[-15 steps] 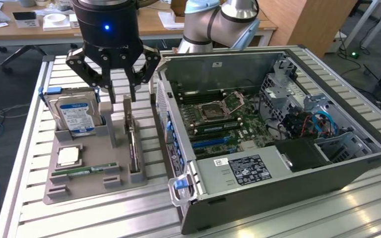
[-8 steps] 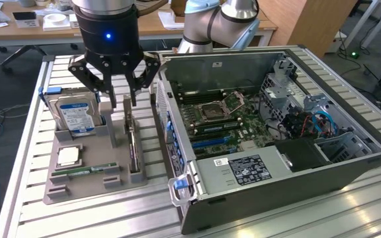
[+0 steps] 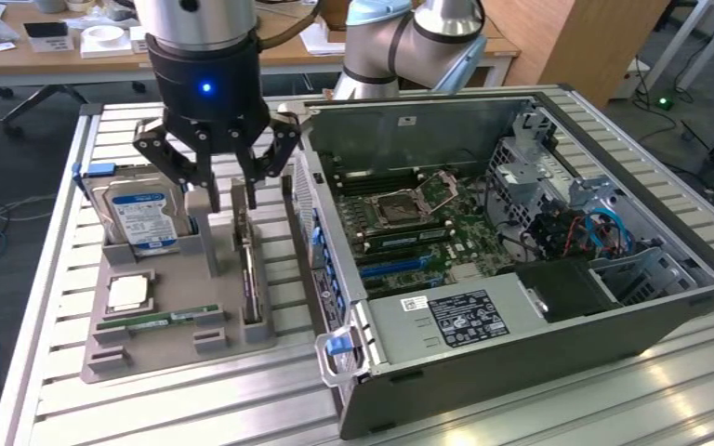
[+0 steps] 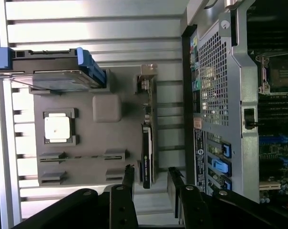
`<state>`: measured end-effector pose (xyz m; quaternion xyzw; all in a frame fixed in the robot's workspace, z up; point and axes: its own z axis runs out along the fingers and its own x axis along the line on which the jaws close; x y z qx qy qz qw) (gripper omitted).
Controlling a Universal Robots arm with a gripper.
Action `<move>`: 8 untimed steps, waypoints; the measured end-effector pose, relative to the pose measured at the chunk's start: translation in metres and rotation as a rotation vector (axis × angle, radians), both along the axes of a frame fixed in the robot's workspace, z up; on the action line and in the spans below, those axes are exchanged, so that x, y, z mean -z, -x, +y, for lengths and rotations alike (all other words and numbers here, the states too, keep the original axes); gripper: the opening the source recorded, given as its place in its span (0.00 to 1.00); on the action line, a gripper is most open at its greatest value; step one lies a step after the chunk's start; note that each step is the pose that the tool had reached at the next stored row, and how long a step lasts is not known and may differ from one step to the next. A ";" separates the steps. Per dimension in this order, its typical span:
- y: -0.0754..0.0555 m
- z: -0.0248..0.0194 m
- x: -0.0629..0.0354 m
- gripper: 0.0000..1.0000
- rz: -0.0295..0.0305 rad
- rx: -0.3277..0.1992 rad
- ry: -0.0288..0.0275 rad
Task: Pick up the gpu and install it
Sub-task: 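Pick up the gpu and move the gpu toward the slot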
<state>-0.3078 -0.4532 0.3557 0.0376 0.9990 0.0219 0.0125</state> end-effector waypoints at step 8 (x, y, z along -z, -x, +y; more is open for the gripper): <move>0.000 0.0005 0.0146 0.42 -0.0001 0.000 0.0000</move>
